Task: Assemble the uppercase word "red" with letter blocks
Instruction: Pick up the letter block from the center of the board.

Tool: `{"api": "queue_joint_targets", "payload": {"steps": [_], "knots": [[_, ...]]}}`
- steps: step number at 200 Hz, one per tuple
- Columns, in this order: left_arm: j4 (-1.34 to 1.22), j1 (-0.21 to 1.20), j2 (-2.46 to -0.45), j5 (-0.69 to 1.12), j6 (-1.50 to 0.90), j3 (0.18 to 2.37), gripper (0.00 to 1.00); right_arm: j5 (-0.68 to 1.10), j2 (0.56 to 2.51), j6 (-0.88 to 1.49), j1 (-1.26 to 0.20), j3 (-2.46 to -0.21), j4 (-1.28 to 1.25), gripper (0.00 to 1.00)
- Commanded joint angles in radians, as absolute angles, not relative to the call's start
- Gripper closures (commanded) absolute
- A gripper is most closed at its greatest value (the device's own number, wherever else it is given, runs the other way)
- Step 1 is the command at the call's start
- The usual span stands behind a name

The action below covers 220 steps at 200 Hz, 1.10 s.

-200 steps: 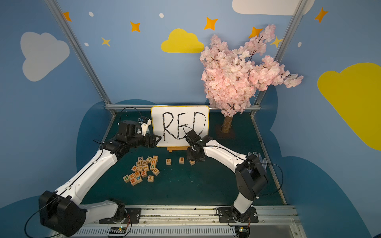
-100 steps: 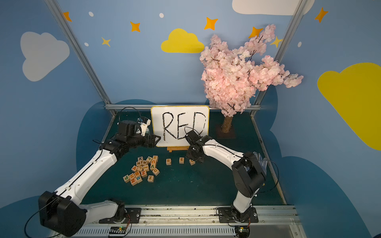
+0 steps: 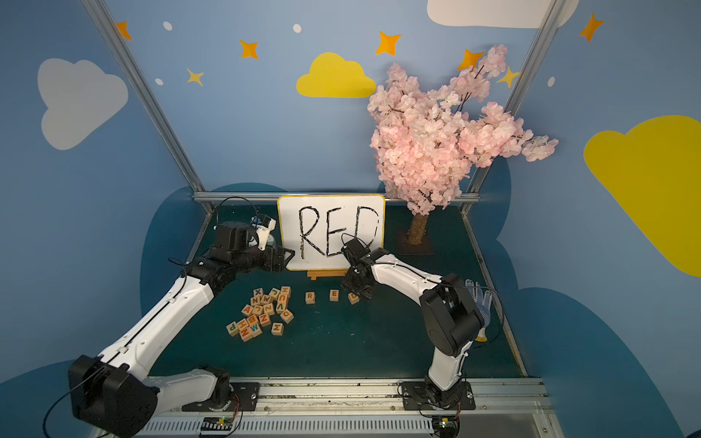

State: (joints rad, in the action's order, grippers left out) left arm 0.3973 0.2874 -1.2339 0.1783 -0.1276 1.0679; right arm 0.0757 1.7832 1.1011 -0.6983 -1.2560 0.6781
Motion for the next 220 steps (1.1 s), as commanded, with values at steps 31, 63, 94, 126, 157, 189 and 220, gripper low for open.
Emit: {"api": "queue_joint_targets", "payload": {"steps": [31, 63, 94, 126, 157, 189, 220], "knots": [[0.405, 0.278, -1.215, 0.175, -0.129, 1.079, 0.14, 0.104, 1.814, 1.141, -0.69, -1.239, 0.679, 0.45], [0.405, 0.274, -1.216, 0.179, -0.132, 1.081, 0.14, 0.104, 1.832, 1.143, -0.687, -1.243, 0.681, 0.45], [0.405, 0.271, -1.216, 0.179, -0.132, 1.08, 0.14, 0.104, 1.85, 1.141, -0.68, -1.246, 0.681, 0.46], [0.404, 0.267, -1.218, 0.181, -0.133, 1.079, 0.14, 0.109, 1.867, 1.129, -0.676, -1.255, 0.673, 0.47], [0.405, 0.266, -1.22, 0.183, -0.135, 1.078, 0.14, 0.105, 1.882, 1.113, -0.675, -1.258, 0.669, 0.54], [0.404, 0.267, -1.221, 0.184, -0.136, 1.078, 0.14, 0.098, 1.91, 1.097, -0.675, -1.264, 0.679, 0.61], [0.404, 0.265, -1.223, 0.184, -0.135, 1.079, 0.14, 0.093, 1.916, 1.072, -0.676, -1.276, 0.688, 0.66]]}}
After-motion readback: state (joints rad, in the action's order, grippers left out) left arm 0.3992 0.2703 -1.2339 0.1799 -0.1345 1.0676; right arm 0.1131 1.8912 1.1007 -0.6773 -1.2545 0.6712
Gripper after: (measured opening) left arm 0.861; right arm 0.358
